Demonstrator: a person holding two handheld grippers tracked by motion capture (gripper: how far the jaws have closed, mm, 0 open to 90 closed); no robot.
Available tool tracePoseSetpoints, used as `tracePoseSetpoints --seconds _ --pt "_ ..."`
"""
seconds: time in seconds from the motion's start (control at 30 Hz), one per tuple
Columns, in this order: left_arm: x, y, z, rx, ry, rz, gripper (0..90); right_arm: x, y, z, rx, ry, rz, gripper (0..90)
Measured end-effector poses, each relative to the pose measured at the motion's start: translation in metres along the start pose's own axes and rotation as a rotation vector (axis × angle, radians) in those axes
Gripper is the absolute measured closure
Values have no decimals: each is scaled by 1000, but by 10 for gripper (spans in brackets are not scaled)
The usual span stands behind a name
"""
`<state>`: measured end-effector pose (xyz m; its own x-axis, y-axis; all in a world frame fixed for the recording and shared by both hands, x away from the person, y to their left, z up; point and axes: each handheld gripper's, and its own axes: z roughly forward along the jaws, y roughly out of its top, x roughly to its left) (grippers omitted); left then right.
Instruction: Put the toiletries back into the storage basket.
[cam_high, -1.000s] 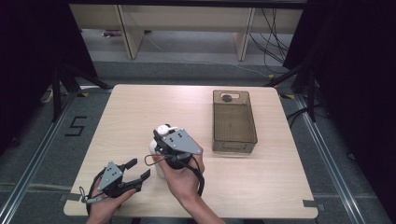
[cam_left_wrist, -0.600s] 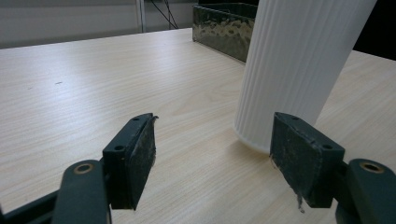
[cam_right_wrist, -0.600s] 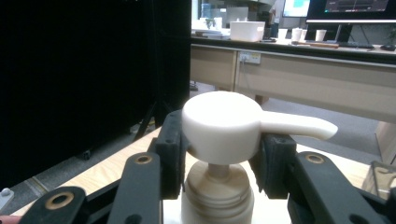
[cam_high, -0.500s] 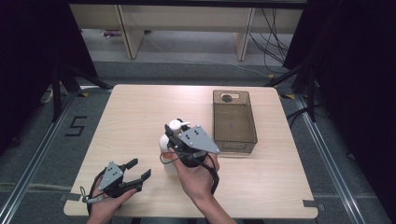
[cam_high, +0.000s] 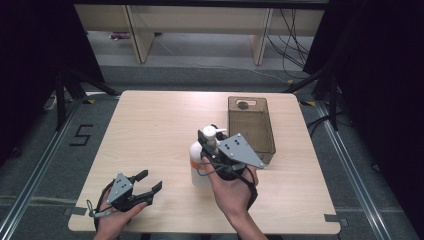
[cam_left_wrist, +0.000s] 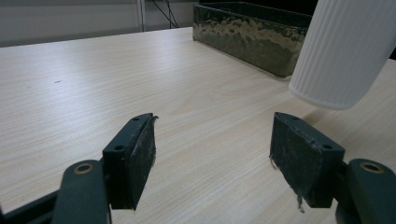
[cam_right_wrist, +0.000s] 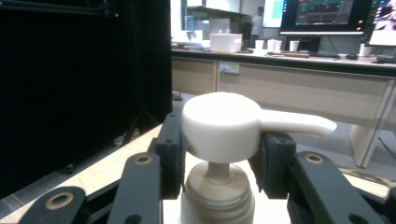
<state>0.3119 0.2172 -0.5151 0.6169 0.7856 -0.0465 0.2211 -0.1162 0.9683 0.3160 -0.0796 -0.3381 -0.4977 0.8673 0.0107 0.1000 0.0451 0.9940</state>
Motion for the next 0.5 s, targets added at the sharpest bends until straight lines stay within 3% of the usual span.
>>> tracePoseSetpoints --seconds 0.13,0.2,0.23,0.27,0.37,0.4,0.5 --pt "1 0 2 -16 -9 12 305 -10 1 -8 1 -21 19 601" --pt "1 0 2 -19 -12 10 306 -15 2 -11 -8 -37 4 601" --pt "1 0 2 -16 -10 9 306 -19 2 -15 -1 -42 24 601" --pt "0 0 1 0 1 -2 306 -23 2 -16 -12 -55 7 601" --pt "0 0 1 0 2 -1 306 -27 2 -20 -6 -65 33 601" --pt "0 0 1 1 2 -2 306 -30 3 -22 -13 -75 14 601" --pt "0 -1 1 1 3 -4 306 -33 2 -24 -12 -80 27 601"
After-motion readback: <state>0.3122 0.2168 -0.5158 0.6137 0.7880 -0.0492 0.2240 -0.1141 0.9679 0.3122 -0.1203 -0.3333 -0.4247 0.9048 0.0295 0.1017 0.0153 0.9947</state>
